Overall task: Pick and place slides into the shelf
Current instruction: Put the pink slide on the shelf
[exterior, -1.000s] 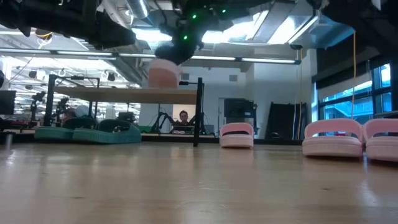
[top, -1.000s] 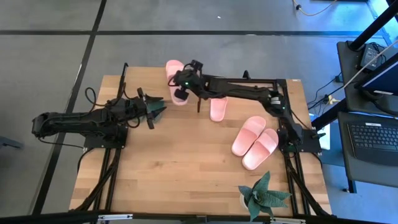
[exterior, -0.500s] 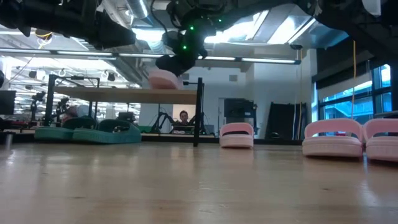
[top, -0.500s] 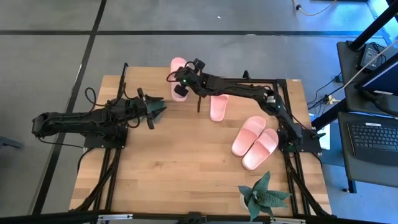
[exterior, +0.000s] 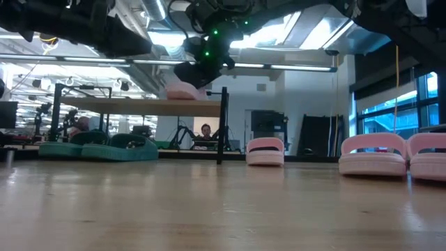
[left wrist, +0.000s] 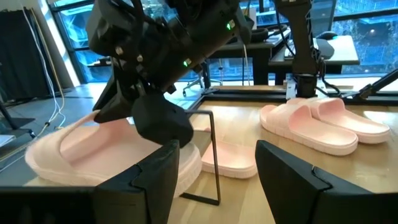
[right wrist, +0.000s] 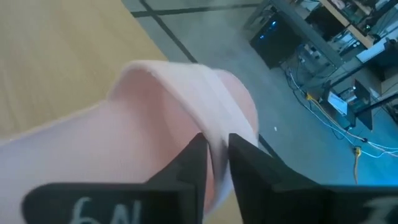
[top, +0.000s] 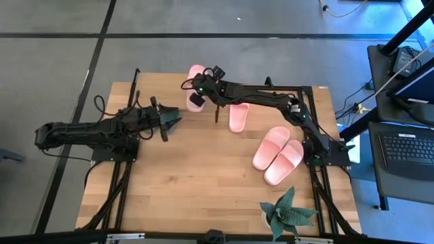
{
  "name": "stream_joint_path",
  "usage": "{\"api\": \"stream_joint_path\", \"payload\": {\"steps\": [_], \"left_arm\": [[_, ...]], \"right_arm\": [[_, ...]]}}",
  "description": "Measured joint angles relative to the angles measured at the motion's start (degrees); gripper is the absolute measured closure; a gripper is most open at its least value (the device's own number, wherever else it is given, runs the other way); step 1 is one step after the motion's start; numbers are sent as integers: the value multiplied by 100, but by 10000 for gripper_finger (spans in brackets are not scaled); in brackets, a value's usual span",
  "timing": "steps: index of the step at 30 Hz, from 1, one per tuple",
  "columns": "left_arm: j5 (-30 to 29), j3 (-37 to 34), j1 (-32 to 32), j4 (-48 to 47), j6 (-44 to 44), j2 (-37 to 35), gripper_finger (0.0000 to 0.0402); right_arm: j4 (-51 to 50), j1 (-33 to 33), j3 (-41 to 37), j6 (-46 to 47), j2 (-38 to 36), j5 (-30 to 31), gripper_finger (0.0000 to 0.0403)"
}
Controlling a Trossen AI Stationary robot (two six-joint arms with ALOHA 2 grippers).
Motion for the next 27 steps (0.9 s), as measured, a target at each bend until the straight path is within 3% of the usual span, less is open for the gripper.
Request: {"api": "stream_joint_path", "payload": {"steps": [19,27], "left_arm": [[0,0,-192,-19,-2,1,198],[-2,0,-192,-19,-28,1,198]], "right_arm": [[-94,23,-1,-84,-2,-50,229],[-342,159,207,-79,-4,-66,218]]}}
